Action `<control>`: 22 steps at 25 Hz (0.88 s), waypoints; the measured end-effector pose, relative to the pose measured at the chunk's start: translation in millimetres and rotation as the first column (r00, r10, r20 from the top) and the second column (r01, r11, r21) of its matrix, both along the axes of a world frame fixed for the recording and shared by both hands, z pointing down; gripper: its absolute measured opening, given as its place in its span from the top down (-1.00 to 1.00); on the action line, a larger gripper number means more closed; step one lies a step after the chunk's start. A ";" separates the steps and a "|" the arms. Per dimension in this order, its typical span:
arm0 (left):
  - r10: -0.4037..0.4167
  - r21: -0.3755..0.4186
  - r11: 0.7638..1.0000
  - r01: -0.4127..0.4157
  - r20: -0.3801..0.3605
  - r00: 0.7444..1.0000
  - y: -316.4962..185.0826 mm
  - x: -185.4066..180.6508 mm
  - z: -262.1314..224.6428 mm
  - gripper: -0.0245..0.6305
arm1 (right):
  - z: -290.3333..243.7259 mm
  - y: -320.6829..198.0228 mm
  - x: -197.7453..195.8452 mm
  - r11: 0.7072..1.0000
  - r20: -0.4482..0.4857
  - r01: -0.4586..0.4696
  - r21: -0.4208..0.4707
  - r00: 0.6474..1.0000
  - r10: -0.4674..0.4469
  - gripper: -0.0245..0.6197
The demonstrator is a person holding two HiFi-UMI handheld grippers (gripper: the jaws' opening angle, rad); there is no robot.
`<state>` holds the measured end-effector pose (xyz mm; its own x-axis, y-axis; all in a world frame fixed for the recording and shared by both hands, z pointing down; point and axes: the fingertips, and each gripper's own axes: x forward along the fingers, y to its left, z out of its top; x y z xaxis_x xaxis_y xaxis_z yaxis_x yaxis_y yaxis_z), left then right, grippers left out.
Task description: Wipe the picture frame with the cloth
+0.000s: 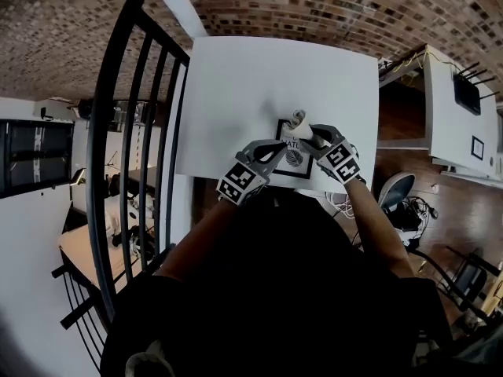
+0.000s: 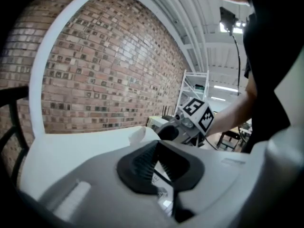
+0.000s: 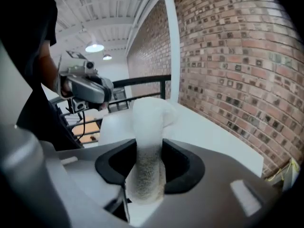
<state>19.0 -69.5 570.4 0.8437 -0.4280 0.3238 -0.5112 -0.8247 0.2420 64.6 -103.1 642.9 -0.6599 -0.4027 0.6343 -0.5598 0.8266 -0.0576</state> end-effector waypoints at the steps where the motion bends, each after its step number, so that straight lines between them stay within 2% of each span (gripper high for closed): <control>1: -0.011 -0.027 1.000 0.012 0.020 1.000 -0.8 1.2 9.8 0.92 | 13.8 -2.3 0.1 1.000 -0.059 0.024 -0.012 0.998 -0.025 0.43; 3: -0.014 -0.097 0.995 0.019 0.055 0.998 2.7 5.6 24.2 0.92 | 36.9 -7.0 1.8 0.997 -0.178 0.068 -0.025 0.981 -0.071 0.43; 6: 0.001 -0.182 0.983 0.026 0.147 0.989 8.5 8.2 48.7 0.92 | 66.9 -15.6 9.3 0.993 -0.341 0.109 -0.043 0.933 -0.117 0.43; 9: 0.018 -0.242 0.969 0.054 0.287 0.958 10.2 3.9 80.0 0.92 | 92.1 -31.0 23.8 0.992 -0.479 0.120 -0.041 0.869 -0.125 0.43; 11: 0.041 -0.278 0.959 0.062 0.350 0.936 13.7 1.3 97.7 0.92 | 103.6 -36.0 28.4 0.991 -0.532 0.121 -0.050 0.837 -0.129 0.43; 16: 0.131 -0.330 0.944 0.014 0.415 0.900 26.3 9.1 133.6 0.92 | 130.5 -13.5 25.2 0.970 -0.574 0.179 -0.162 0.782 -0.240 0.43; 18: 0.158 -0.332 0.943 -0.001 0.444 0.882 30.2 10.3 149.0 0.92 | 133.2 0.5 20.4 0.965 -0.565 0.190 -0.182 0.783 -0.260 0.43; 22: 0.176 -0.344 0.939 -0.005 0.465 0.868 33.1 7.2 161.7 0.92 | 130.1 35.5 9.3 0.945 -0.519 0.220 -0.242 0.794 -0.318 0.42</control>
